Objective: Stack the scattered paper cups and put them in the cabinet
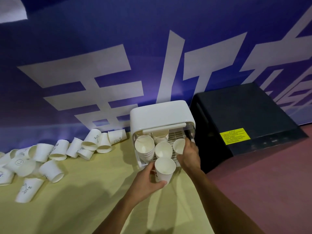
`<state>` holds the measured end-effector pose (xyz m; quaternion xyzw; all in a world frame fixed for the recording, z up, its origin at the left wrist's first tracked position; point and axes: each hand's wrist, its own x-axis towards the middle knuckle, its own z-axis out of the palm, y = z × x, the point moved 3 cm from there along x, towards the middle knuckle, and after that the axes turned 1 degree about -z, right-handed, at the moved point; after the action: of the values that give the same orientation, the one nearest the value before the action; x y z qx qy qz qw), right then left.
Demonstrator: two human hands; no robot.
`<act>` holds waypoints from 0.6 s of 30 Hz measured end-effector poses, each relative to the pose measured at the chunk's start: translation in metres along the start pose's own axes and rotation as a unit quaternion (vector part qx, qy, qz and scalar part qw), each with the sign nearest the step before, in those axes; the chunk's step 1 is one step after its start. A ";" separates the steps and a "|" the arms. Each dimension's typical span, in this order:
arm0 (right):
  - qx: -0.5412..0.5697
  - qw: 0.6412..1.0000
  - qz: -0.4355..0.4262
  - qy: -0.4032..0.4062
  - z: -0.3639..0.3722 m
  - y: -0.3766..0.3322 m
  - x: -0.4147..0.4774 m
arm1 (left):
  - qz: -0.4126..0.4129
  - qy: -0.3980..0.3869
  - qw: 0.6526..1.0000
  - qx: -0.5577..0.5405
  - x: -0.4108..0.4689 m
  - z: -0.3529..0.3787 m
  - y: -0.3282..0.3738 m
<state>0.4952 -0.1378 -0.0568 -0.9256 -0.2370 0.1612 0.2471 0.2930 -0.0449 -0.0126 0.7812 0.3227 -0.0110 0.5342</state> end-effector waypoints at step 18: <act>0.302 0.949 -0.050 -0.078 -0.058 -0.041 -0.081 | 0.020 0.012 0.999 -0.023 0.007 0.002 0.012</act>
<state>0.4363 -0.1705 0.0275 -0.7790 -0.2417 0.2845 0.5038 0.3058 -0.0461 -0.0060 0.7753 0.3135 0.0164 0.5481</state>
